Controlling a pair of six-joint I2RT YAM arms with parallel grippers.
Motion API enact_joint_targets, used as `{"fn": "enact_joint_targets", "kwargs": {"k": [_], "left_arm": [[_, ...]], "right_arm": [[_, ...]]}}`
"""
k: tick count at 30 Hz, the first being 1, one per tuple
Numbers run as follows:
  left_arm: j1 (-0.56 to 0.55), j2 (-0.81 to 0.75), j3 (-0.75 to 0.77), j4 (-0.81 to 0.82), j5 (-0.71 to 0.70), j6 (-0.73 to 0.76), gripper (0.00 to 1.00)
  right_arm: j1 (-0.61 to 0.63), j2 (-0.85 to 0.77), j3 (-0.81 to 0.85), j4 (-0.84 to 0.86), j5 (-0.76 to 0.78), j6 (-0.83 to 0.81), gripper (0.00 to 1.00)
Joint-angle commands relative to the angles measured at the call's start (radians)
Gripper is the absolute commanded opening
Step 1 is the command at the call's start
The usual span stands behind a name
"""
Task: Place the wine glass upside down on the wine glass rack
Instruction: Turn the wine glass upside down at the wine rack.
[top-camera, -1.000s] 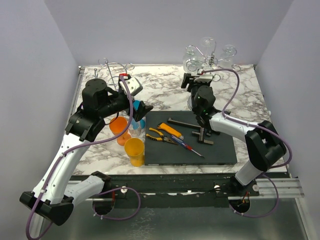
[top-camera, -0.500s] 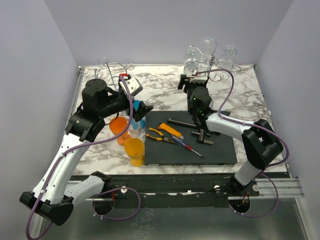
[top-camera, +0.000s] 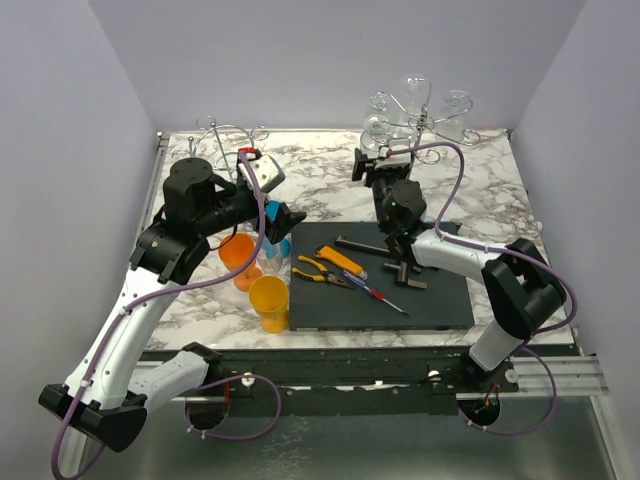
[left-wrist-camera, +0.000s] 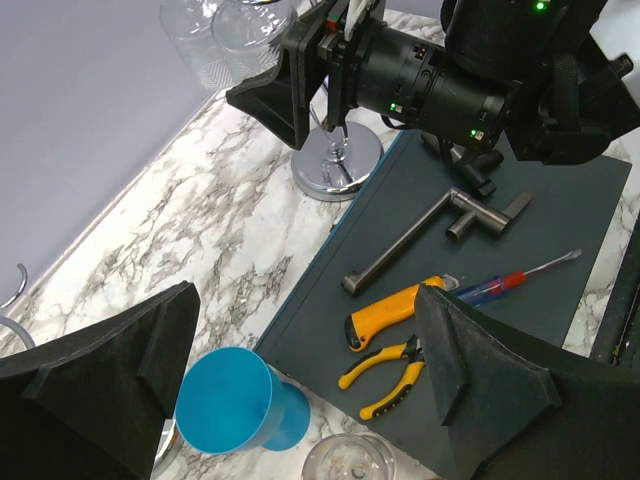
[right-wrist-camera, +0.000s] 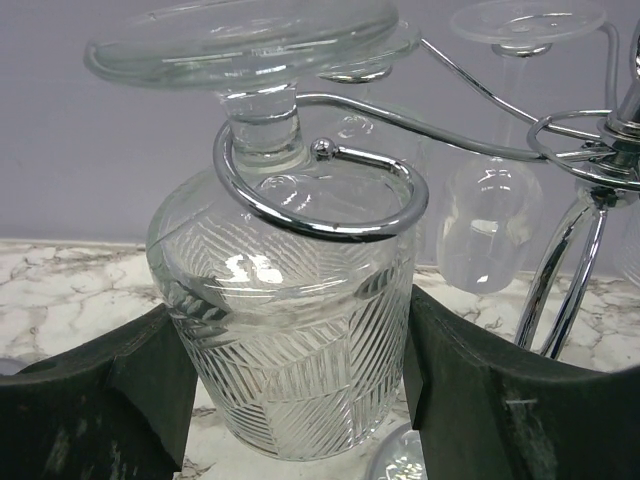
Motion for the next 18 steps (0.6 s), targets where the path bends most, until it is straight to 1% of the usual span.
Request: {"fn": "enact_joint_targets", "kwargs": {"k": [1, 12, 18], "left_arm": [[-0.001, -0.02, 0.009, -0.005, 0.026, 0.005, 0.97], [-0.001, -0.012, 0.003, -0.003, 0.026, 0.008, 0.97], [-0.001, -0.011, 0.003, -0.004, 0.025, 0.002, 0.97]], "right_arm": [[0.01, -0.033, -0.02, 0.096, -0.088, -0.016, 0.01], [0.01, -0.128, -0.129, 0.166, -0.017, 0.01, 0.01], [0.01, -0.144, -0.167, 0.198, 0.029, 0.032, 0.01]]}}
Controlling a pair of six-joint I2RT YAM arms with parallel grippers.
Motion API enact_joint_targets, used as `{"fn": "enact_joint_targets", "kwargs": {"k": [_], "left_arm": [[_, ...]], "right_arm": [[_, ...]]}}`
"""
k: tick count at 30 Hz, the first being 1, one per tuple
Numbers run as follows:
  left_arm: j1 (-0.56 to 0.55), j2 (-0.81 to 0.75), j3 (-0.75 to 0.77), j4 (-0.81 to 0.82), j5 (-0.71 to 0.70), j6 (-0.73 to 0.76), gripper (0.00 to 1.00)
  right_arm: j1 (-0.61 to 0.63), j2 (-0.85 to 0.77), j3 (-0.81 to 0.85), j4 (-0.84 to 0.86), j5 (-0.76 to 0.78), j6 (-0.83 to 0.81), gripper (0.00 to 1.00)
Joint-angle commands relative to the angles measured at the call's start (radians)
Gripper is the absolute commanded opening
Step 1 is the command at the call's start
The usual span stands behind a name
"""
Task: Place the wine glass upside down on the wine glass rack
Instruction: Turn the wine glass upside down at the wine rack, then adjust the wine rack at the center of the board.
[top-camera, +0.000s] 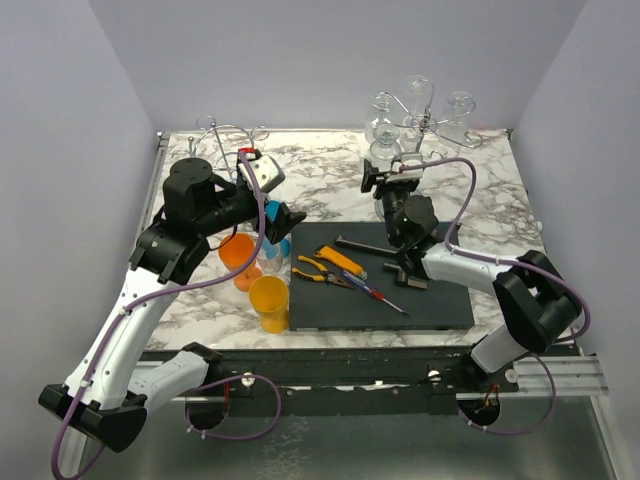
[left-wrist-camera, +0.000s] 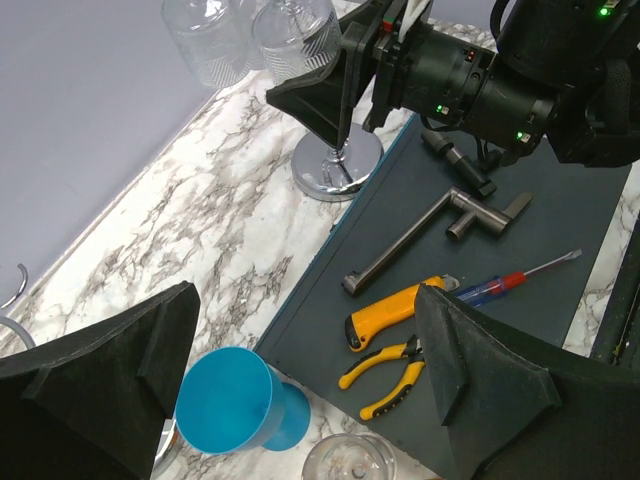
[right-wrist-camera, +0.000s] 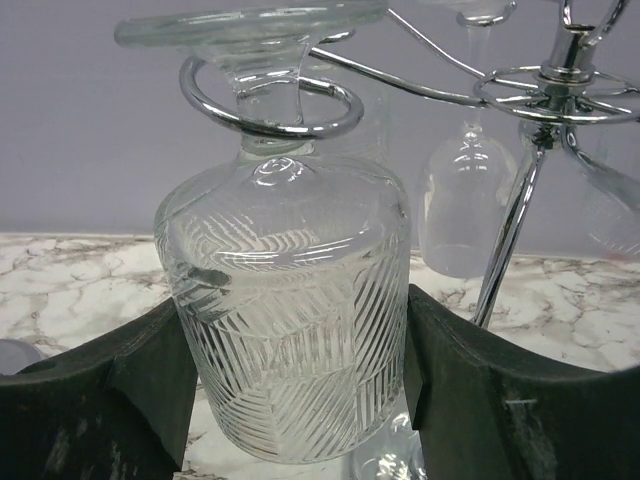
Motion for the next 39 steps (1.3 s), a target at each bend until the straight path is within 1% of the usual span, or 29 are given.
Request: {"fn": "enact_joint_targets", "kwargs": {"k": [1, 7, 9, 11, 13, 14, 15, 16, 19, 20, 21, 24, 27, 29, 31, 33, 34, 36, 37, 39], "left_arm": [[-0.001, -0.01, 0.003, -0.004, 0.026, 0.002, 0.97], [-0.001, -0.014, -0.002, -0.006, 0.02, 0.007, 0.97], [-0.001, -0.014, -0.004, -0.006, 0.015, 0.008, 0.97], [-0.001, -0.014, -0.004, -0.005, 0.011, 0.009, 0.97], [-0.001, -0.014, -0.004, -0.005, 0.007, 0.009, 0.97], [-0.001, -0.013, -0.006, -0.006, 0.004, 0.01, 0.97], [-0.001, -0.013, -0.005, -0.006, 0.001, 0.009, 0.98], [-0.002, -0.013, -0.005, -0.006, -0.004, 0.008, 0.98], [-0.001, -0.01, -0.002, -0.008, -0.014, 0.003, 0.99], [-0.001, -0.008, 0.001, -0.01, -0.016, 0.0, 0.99], [-0.001, -0.005, 0.004, -0.011, -0.018, -0.008, 0.99], [-0.002, 0.008, 0.024, -0.021, -0.032, -0.039, 0.99], [-0.001, 0.024, 0.051, -0.036, -0.055, -0.077, 0.99], [-0.001, 0.037, 0.071, -0.05, -0.074, -0.108, 0.99], [-0.001, 0.048, 0.093, -0.073, -0.085, -0.12, 0.99], [-0.001, 0.06, 0.113, -0.095, -0.095, -0.13, 0.99], [0.0, 0.066, 0.123, -0.103, -0.101, -0.136, 0.99], [0.001, 0.082, 0.151, -0.121, -0.115, -0.151, 0.99], [0.0, 0.091, 0.17, -0.133, -0.121, -0.159, 0.99], [0.0, 0.107, 0.203, -0.152, -0.134, -0.17, 0.99]], "right_arm": [[0.01, -0.048, -0.026, 0.134, 0.037, 0.03, 0.01], [0.009, -0.042, -0.058, 0.153, 0.074, 0.068, 0.04], [0.009, -0.038, -0.05, 0.132, 0.081, 0.08, 0.11], [0.01, -0.038, -0.032, 0.093, 0.086, 0.104, 0.22], [0.01, -0.043, -0.017, 0.034, 0.073, 0.124, 0.51], [0.009, -0.047, -0.008, -0.01, 0.066, 0.13, 0.63], [0.01, -0.053, 0.003, -0.052, 0.061, 0.133, 0.77], [0.009, -0.062, 0.006, -0.084, 0.056, 0.14, 0.82], [0.01, -0.11, -0.019, -0.127, 0.037, 0.145, 0.84], [0.009, -0.133, -0.032, -0.139, 0.037, 0.179, 0.86], [0.01, -0.158, -0.041, -0.163, 0.036, 0.186, 0.99], [0.01, -0.236, -0.06, -0.294, 0.026, 0.236, 1.0], [0.01, -0.354, -0.067, -0.498, -0.004, 0.304, 1.0], [0.009, -0.437, -0.05, -0.67, -0.026, 0.357, 1.0], [0.01, -0.508, 0.022, -0.904, -0.051, 0.443, 1.0], [0.01, -0.561, 0.111, -1.121, -0.111, 0.496, 1.0], [0.009, -0.589, 0.15, -1.213, -0.158, 0.51, 1.0], [0.009, -0.624, 0.246, -1.336, -0.247, 0.512, 1.0], [0.009, -0.621, 0.316, -1.414, -0.242, 0.522, 1.0], [0.01, -0.57, 0.476, -1.567, -0.185, 0.523, 1.0]]}}
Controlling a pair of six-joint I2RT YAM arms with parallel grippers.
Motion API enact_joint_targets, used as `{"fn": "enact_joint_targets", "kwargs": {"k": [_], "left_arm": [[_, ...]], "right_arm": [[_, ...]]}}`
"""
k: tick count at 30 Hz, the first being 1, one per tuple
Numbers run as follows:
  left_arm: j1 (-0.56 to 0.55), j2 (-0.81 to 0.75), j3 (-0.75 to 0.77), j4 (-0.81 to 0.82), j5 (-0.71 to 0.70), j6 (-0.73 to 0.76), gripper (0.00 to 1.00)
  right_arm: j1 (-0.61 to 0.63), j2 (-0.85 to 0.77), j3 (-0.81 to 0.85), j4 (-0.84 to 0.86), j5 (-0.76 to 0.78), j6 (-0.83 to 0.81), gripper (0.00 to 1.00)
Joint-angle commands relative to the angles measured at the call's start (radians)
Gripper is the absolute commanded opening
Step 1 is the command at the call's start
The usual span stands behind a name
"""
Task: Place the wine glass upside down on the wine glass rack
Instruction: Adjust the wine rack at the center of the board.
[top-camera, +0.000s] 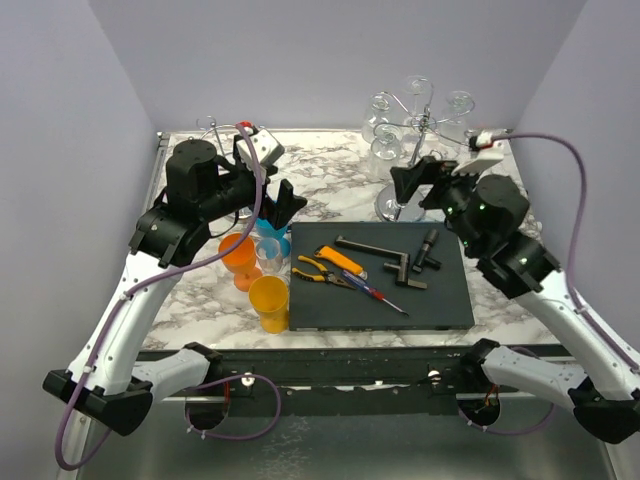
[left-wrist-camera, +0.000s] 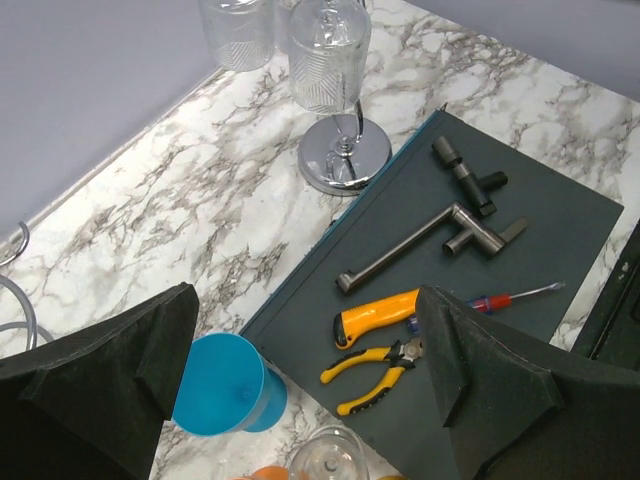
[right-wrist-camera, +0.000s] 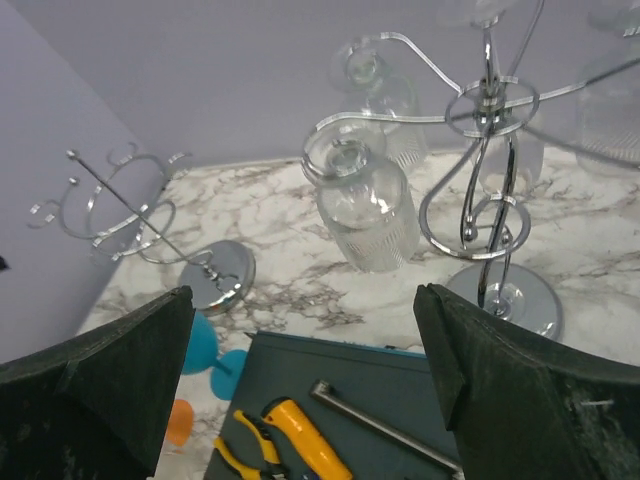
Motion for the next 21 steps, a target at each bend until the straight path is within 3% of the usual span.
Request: {"fn": "enact_joint_targets", "kwargs": {"k": [1, 6, 10, 17, 21], "left_arm": [[-0.001, 0.034, 0.093, -0.075, -0.055, -0.057, 0.99], [0.0, 0.073, 0.168, -0.14, -0.061, -0.081, 0.99], [0.0, 0.08, 0.178, -0.151, -0.06, -0.074, 0.99], [0.0, 0.098, 0.2, -0.18, -0.08, -0.041, 0.99], [0.0, 0.119, 0.21, -0.2, -0.073, -0.032, 0.97]], "right_arm": [[0.007, 0.056, 0.339, -0.49, -0.017, 0.054, 1.0], [0.006, 0.282, 0.735, -0.759, 0.106, -0.003, 1.0], [-0.04, 0.402, 0.908, -0.787, 0.107, -0.062, 1.0], [-0.237, 0.541, 1.017, -0.744, -0.07, -0.063, 0.96], [-0.428, 0.584, 1.057, -0.732, -0.185, -0.033, 0.89]]}}
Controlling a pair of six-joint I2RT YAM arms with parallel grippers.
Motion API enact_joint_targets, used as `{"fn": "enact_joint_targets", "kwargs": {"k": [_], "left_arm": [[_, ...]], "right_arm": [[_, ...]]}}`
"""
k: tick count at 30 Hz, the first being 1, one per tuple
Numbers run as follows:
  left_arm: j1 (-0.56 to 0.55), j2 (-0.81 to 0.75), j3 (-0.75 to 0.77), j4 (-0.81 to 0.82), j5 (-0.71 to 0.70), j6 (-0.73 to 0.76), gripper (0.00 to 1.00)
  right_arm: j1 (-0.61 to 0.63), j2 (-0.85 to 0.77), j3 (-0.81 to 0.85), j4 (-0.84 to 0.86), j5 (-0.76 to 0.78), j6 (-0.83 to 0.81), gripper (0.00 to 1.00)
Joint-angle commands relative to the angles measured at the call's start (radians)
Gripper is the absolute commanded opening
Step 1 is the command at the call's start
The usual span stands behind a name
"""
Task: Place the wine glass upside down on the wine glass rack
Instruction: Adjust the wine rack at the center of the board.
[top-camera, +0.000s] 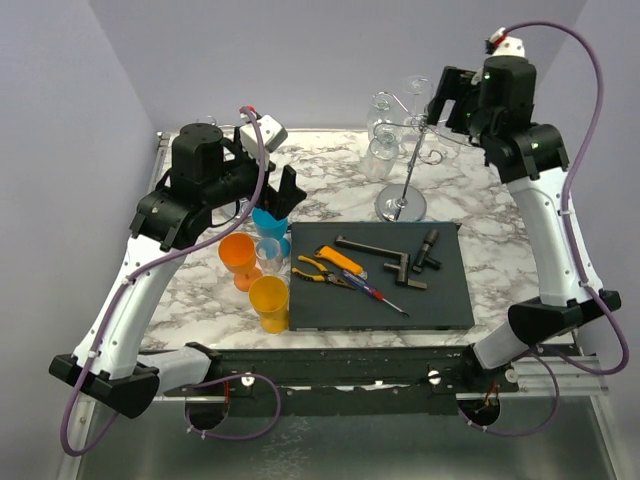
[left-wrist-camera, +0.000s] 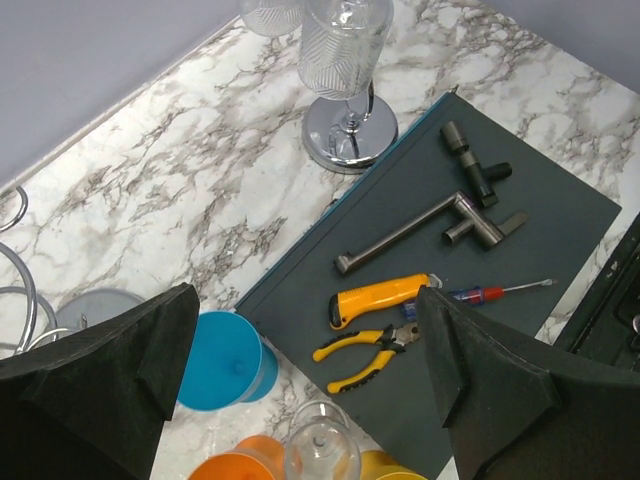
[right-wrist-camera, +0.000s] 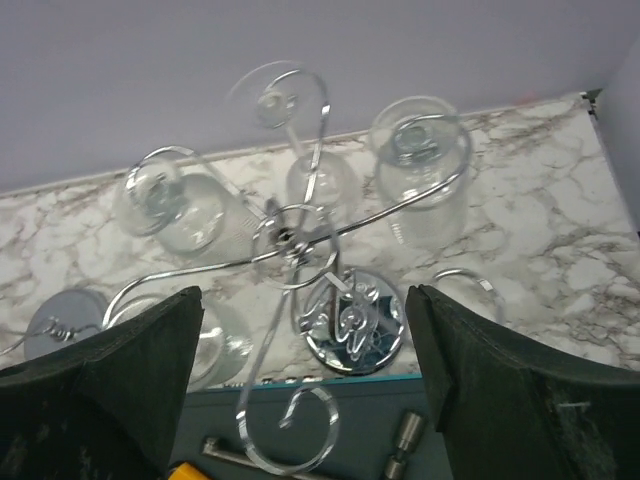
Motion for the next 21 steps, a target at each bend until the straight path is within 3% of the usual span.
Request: {"fn": "enact_joint_targets", "kwargs": {"k": [1, 10, 21], "left_arm": [[0.0, 0.029, 0.051, -0.043, -0.01, 0.01, 0.95], [-0.009, 0.281, 0.354, -0.043, 0.089, -0.039, 0.79], [-0.121, 0.486, 0.604, -0.045, 0.096, -0.026, 0.59]], "right_arm": [[-0.194, 0.022, 0.076, -0.026, -0.161, 0.021, 0.87], [-0.362, -0.023, -0.08, 0.033, -0.27, 0.071, 0.77], [-0.374, -0.122, -0.299, 0.129, -0.311, 0.108, 0.63]]}}
